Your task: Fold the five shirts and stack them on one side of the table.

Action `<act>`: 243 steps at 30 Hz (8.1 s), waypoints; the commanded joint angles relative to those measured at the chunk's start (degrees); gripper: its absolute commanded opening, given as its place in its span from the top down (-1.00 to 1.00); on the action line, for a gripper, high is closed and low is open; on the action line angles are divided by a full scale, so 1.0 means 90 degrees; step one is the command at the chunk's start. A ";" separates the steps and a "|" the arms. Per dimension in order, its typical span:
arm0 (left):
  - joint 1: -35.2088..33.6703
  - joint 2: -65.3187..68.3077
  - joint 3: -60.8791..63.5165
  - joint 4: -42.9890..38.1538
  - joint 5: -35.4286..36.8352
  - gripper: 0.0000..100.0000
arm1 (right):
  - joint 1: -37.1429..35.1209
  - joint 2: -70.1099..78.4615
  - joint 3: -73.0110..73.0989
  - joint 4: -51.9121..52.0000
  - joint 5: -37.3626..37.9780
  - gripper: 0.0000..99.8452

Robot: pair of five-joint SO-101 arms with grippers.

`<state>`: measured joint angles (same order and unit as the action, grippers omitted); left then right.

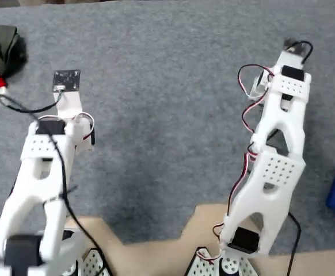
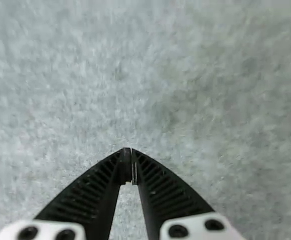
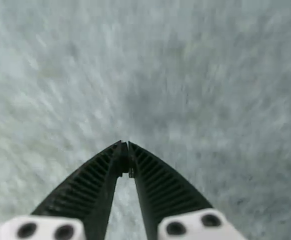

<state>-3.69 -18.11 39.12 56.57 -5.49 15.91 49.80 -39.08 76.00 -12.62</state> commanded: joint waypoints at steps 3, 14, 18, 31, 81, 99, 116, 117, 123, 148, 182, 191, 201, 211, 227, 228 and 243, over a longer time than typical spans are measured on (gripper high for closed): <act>-0.0117 0.1919 -0.1319 0.0508 0.0029 0.96 | 0.0063 0.0874 -0.1656 0.1827 0.0488 0.99; 0.0615 0.4225 -0.2969 0.1739 -0.0010 0.96 | 0.1333 0.2046 -0.2984 0.2911 0.1348 0.99; 0.0840 0.4283 -0.3009 0.1983 -0.0010 0.96 | 0.1802 0.2037 -0.2984 0.2921 0.1788 0.99; 0.1387 0.4322 -0.1866 0.2833 -0.0029 0.96 | 0.3033 0.1802 -0.2212 0.2930 0.3087 0.99; -0.0703 -0.4752 0.1074 0.2921 -0.0488 0.96 | 0.1021 -1.0232 0.7595 0.1680 0.4611 0.99; -0.0752 -0.5709 0.2295 0.2178 -0.0977 0.96 | 0.0962 -1.6679 1.3534 0.0049 0.4601 0.99; -0.0762 -0.5709 0.2618 0.1543 -0.1006 0.96 | 0.0962 -1.7695 1.5087 -0.0166 0.4601 0.99; -0.0772 -0.5709 0.2618 0.1543 -0.1006 0.96 | 0.0962 -1.7695 1.5087 0.0010 0.4601 0.99; -0.0996 -0.5709 0.2725 0.1543 -0.1006 0.96 | 0.0962 -1.7734 1.5087 0.0049 0.4650 0.99; -0.1026 -0.5709 0.2891 0.1573 -0.0957 0.96 | 0.0962 -1.7734 1.5087 0.0049 0.4650 0.99; -0.4825 -0.4234 0.0264 0.1553 -0.2325 0.96 | 0.0845 -1.7714 1.5087 0.0039 0.4659 0.99; -0.6545 0.0142 -0.2833 0.1836 -0.1983 0.96 | 0.0581 -1.7724 1.5087 0.0039 0.4650 0.99; -0.7726 0.4264 -0.7258 0.2100 -0.2012 0.96 | 0.0571 -1.7734 1.5087 0.0039 0.4650 0.99; -0.8537 0.6637 -1.0032 0.2637 -0.2032 0.76 | 0.0571 -1.7734 1.5087 0.0039 0.4611 0.99; -0.8615 0.8747 -1.0921 0.2813 -0.2032 0.69 | 0.0591 -1.7724 1.5087 0.0039 0.4630 0.99; -0.8615 0.8767 -1.0921 0.2813 -0.2032 0.76 | 0.0591 -1.7724 1.5087 0.0039 0.4630 0.99; -0.7590 0.8024 -1.2181 0.4913 -0.1993 0.96 | 0.0611 -1.7734 1.5087 0.0039 0.4640 0.99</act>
<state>-75.08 59.69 -66.02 99.12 -23.69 21.71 -103.60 96.48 74.86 28.53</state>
